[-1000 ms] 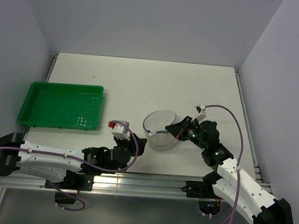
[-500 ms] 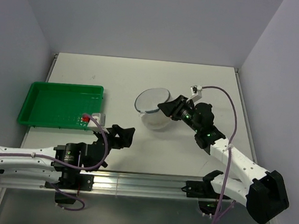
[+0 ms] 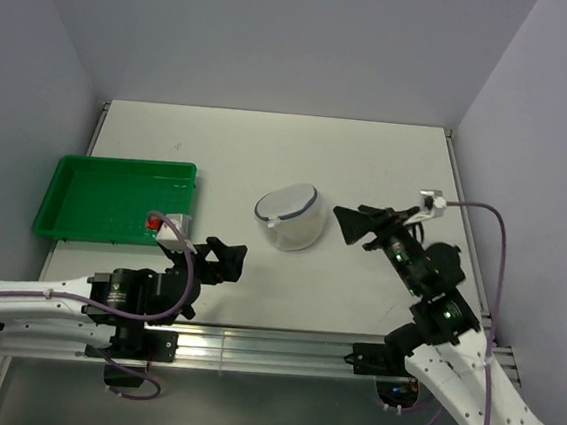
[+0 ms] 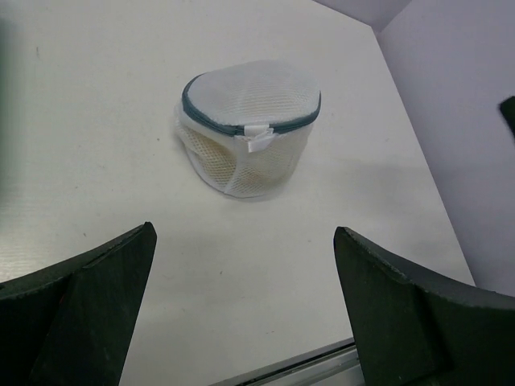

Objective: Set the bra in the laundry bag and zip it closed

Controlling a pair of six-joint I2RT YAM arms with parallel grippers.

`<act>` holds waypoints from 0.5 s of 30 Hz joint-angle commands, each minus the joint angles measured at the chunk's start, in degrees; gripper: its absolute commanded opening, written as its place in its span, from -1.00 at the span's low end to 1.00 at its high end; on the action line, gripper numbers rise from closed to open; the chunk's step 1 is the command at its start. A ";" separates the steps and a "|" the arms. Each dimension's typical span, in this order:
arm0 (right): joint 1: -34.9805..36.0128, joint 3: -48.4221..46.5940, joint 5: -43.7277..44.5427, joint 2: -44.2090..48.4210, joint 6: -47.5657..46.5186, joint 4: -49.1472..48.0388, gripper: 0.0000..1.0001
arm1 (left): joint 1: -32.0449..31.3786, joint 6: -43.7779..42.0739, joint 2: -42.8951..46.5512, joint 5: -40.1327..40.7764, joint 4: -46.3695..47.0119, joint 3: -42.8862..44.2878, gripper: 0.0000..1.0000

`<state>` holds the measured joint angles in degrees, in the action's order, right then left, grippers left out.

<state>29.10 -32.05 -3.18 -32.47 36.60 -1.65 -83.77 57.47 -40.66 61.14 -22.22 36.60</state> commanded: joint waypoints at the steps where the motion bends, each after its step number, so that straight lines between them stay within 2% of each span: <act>1: 0.25 -2.49 4.84 10.01 -5.66 8.13 0.99 | -0.43 -2.80 1.81 -0.67 -1.60 3.65 0.98; 7: 0.25 -2.05 13.09 23.65 -9.53 15.26 0.99 | -0.52 -10.27 7.43 -3.40 -0.02 5.94 0.99; 12: 0.17 -0.56 17.41 29.21 -8.04 16.33 0.99 | -0.52 -16.15 15.69 -5.16 4.28 4.45 0.99; 15: 0.25 -0.99 19.35 30.35 -7.77 16.06 0.99 | -0.43 -16.69 19.21 -5.16 3.94 3.57 0.98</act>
<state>29.10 -32.86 11.70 -3.18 29.52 13.41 -83.96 44.73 -23.42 57.21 -20.23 39.99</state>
